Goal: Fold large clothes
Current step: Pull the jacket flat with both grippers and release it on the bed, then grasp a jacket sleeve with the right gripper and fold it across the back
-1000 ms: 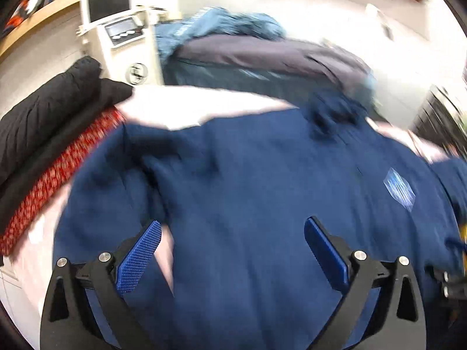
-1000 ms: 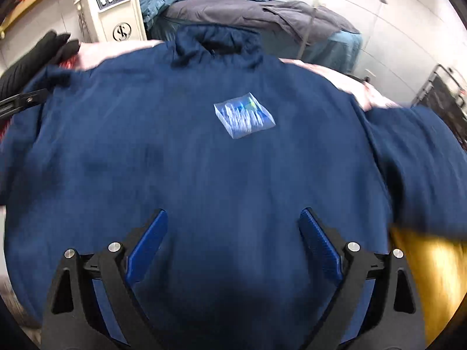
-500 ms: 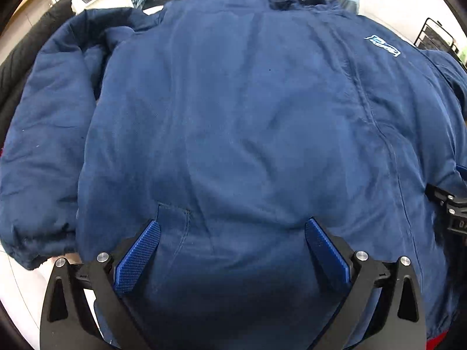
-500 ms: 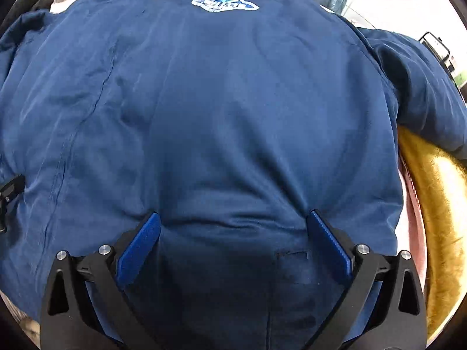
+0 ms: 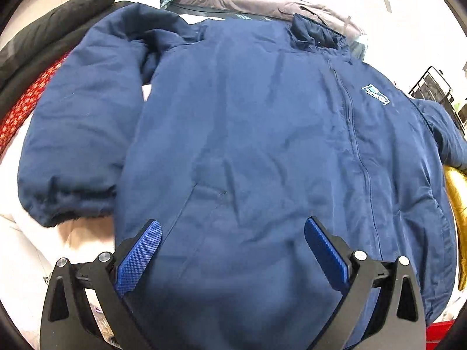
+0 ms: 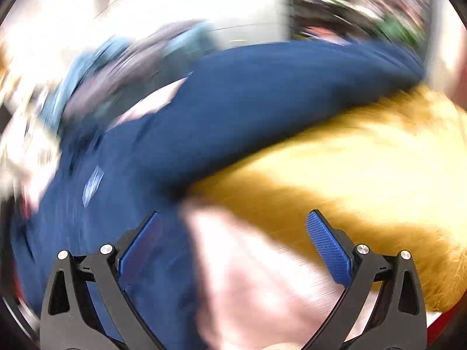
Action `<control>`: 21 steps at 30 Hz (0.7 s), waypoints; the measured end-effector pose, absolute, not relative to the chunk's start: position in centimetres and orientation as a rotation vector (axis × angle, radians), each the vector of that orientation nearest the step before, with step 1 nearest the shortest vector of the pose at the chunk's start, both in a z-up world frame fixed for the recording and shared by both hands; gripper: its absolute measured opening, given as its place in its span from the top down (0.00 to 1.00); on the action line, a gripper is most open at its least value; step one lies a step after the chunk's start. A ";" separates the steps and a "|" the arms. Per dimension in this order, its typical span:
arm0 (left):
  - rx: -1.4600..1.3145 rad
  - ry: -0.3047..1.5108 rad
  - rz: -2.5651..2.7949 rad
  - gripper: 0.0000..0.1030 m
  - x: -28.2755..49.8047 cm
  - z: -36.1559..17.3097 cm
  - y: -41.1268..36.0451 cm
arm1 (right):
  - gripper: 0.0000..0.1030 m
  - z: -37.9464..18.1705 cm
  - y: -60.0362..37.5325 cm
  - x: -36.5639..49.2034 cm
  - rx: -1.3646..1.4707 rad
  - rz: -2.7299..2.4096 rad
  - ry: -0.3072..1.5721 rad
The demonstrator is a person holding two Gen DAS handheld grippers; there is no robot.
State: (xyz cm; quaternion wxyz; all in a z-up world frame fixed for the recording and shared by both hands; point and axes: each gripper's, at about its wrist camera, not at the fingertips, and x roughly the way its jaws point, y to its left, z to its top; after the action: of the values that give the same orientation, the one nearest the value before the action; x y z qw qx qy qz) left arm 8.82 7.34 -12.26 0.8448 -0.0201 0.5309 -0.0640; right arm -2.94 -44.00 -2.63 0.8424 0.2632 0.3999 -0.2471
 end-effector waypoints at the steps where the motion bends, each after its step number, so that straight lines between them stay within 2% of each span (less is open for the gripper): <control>1: -0.041 1.120 -0.132 0.06 8.5 -12.4 7.4 | 0.05 -2.4 -46.9 -4.0 0.632 -0.555 0.804; 3: -0.033 1.121 -0.124 0.06 8.1 -12.4 7.6 | 0.10 -2.2 -51.3 -5.5 0.740 -0.612 0.734; 8: 0.007 1.118 -0.109 0.06 7.3 -12.4 7.1 | 0.10 -1.4 -57.6 -5.3 0.866 -0.591 0.635; 10: 0.005 1.097 -0.107 0.06 6.5 -12.0 7.3 | 0.13 -1.3 -59.5 -5.2 0.896 -0.637 0.601; 16: -0.001 1.088 -0.099 0.06 5.8 -11.8 7.9 | 0.31 -3.1 -64.2 -4.2 0.995 -0.807 0.555; 19: -0.008 1.092 -0.088 0.06 5.5 -12.1 8.6 | 0.51 -3.0 -64.8 -4.0 0.983 -0.847 0.549; 21: -0.015 1.095 -0.082 0.06 5.5 -12.3 9.0 | 0.75 -2.7 -65.5 -3.6 0.995 -0.840 0.548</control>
State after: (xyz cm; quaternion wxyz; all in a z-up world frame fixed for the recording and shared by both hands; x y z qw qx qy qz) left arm 5.46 8.99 -12.31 0.8529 -0.0070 0.5205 -0.0390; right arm -3.60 -65.47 -2.75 0.7607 0.4573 0.2519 -0.3858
